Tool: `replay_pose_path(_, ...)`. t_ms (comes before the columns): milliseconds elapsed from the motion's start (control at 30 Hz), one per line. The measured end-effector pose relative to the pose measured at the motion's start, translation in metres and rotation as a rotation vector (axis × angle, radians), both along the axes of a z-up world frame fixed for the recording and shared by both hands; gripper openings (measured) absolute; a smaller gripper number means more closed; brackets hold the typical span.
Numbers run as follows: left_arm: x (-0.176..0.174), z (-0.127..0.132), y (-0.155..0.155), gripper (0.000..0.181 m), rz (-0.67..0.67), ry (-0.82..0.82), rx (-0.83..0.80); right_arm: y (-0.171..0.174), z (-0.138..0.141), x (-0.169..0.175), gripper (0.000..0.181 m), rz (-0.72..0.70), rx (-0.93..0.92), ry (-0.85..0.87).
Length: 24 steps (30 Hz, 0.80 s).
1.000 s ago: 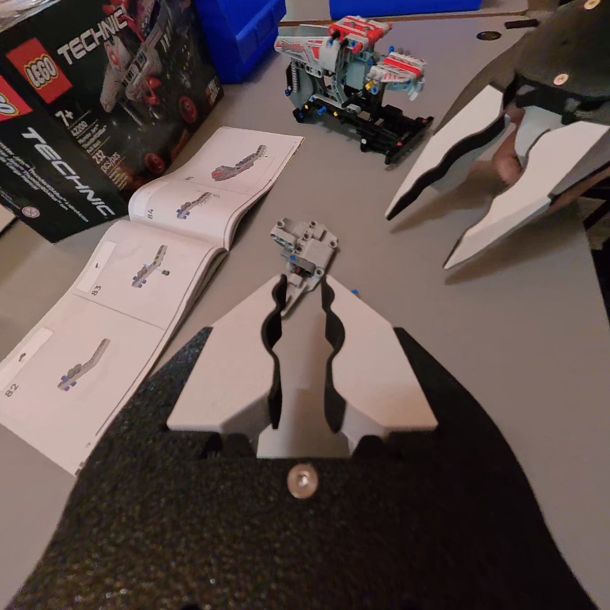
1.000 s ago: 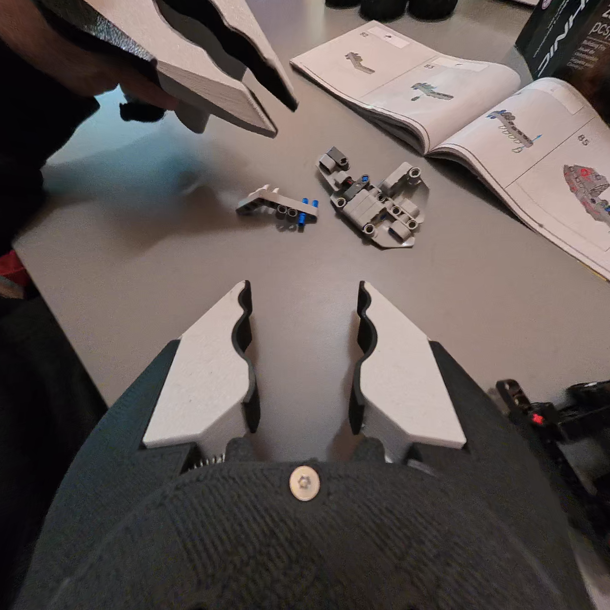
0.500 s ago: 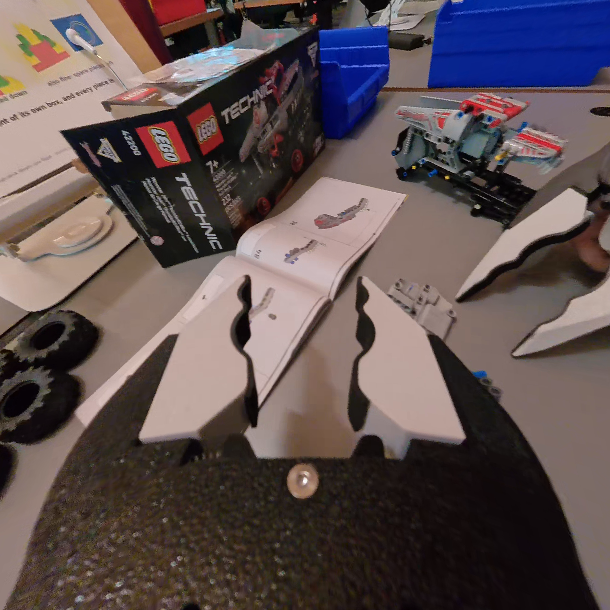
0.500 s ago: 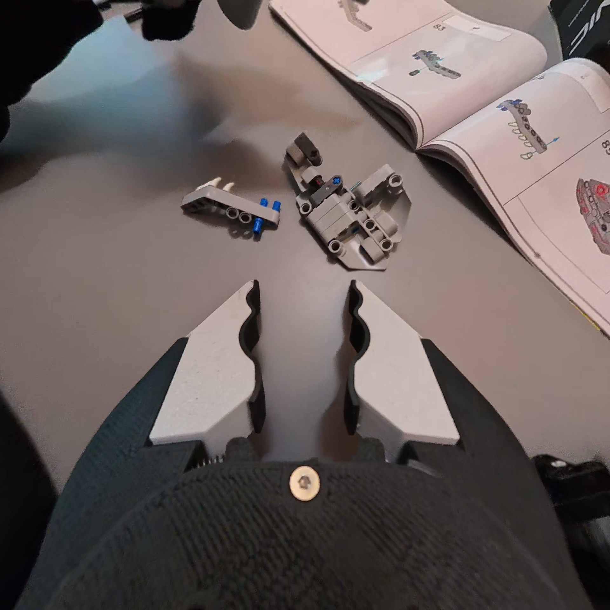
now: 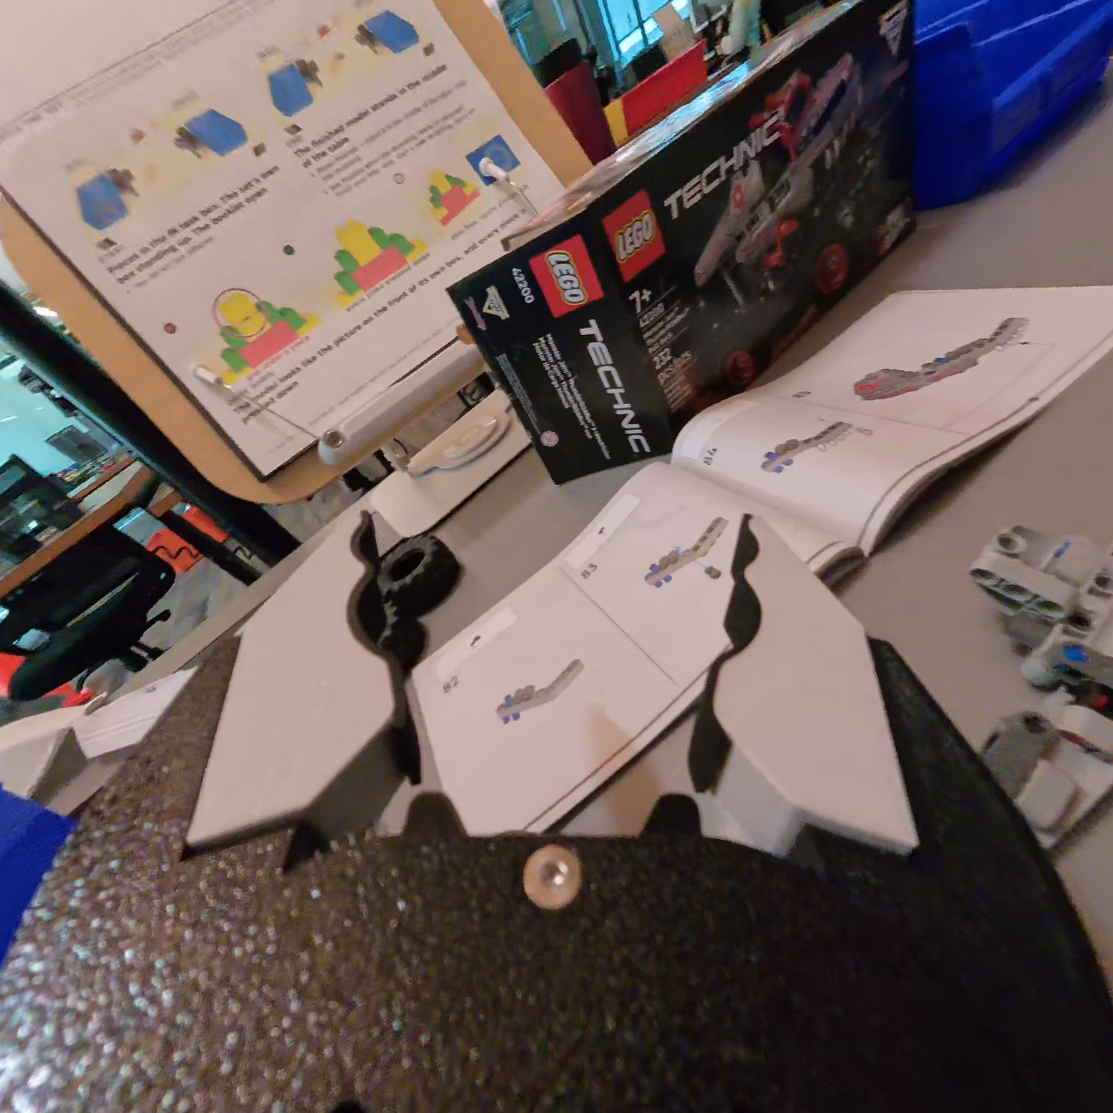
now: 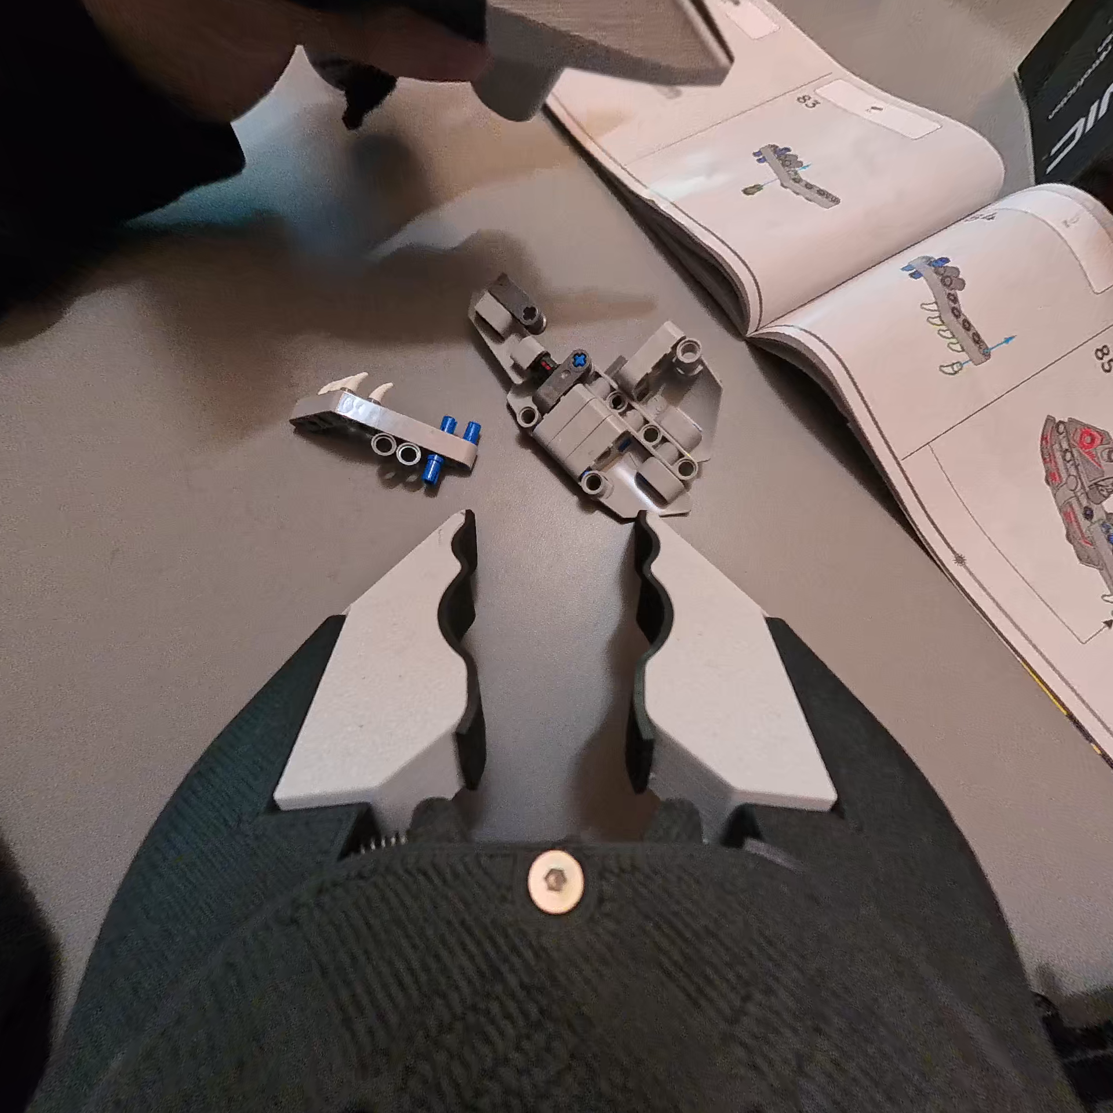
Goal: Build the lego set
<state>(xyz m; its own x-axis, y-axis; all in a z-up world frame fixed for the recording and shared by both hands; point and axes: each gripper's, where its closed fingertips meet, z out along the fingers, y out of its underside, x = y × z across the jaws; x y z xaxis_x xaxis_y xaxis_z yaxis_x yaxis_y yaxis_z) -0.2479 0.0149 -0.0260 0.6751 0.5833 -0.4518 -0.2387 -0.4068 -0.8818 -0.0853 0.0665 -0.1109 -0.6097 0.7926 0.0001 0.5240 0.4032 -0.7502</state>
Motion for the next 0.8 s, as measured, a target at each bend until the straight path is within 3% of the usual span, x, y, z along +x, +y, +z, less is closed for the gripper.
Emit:
replay_pose_path(367, -0.027, 0.016, -0.038, 0.105, 0.276, 0.170, 0.073, 0.000, 0.000, 0.000, 0.052, 0.001, 0.001, 0.001)
replay_pose_path(600, -0.028, 0.012, -0.033, 0.110, 0.302, 0.239, 0.016, -0.001, 0.000, -0.001, 0.052, 0.004, -0.001, -0.001)
replay_pose_path(800, -0.024, 0.010, -0.028, 0.096, 0.287, 0.265, -0.018, -0.001, 0.000, -0.001, 0.052, 0.004, -0.003, -0.002)
